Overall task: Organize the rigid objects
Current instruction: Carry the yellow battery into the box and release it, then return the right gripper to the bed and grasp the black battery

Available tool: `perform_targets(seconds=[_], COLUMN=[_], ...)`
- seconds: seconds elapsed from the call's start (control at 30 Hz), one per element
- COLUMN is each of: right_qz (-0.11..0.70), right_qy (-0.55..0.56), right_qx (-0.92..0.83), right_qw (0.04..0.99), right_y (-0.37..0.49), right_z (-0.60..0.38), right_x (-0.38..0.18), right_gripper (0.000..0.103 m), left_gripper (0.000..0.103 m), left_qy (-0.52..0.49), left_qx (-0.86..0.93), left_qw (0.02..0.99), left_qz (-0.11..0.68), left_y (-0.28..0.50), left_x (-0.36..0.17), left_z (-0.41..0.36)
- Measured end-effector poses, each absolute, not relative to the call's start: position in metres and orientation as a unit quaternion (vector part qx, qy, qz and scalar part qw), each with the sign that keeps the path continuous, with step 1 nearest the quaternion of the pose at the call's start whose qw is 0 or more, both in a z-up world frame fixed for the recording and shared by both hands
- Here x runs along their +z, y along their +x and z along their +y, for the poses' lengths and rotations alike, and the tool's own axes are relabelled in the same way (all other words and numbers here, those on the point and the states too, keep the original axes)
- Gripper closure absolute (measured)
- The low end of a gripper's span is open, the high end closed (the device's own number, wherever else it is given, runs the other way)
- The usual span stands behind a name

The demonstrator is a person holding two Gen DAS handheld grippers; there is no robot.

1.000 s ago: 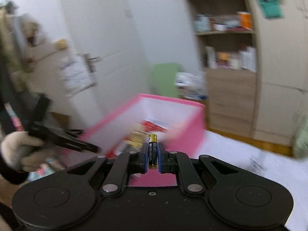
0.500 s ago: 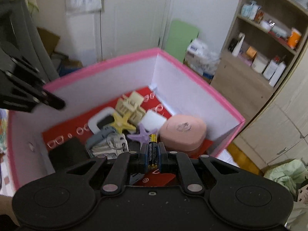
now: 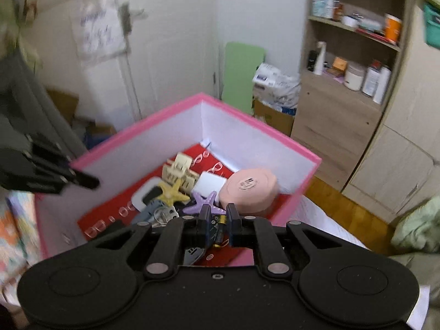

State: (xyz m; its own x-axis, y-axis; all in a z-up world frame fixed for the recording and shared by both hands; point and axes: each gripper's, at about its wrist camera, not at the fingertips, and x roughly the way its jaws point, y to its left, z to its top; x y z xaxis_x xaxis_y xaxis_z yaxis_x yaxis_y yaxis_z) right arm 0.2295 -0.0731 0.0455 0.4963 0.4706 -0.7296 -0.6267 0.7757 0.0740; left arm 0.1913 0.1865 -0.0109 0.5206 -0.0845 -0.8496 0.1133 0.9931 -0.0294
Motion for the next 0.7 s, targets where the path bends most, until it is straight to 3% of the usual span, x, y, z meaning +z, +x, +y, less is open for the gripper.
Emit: perform_targets(seconds=[0.27,0.7], right_qz=[0.374,0.471], right_qy=[-0.014,0.169], right_qx=[0.252,0.099], right_qw=[0.892,0.860], right_y=[0.191,0.168], right_z=[-0.159,-0.266], right_x=[0.052,-0.032], right_gripper=[0.083,0.076], left_gripper=[0.098,0.097], left_qy=[0.011,0.011], left_qx=[-0.057,-0.062], left_qw=[0.873,0.878], left_qz=[0.484,0.475], left_y=[0.189,0.186], left_x=[-0.011,-0.012], left_z=[0.186,0.188])
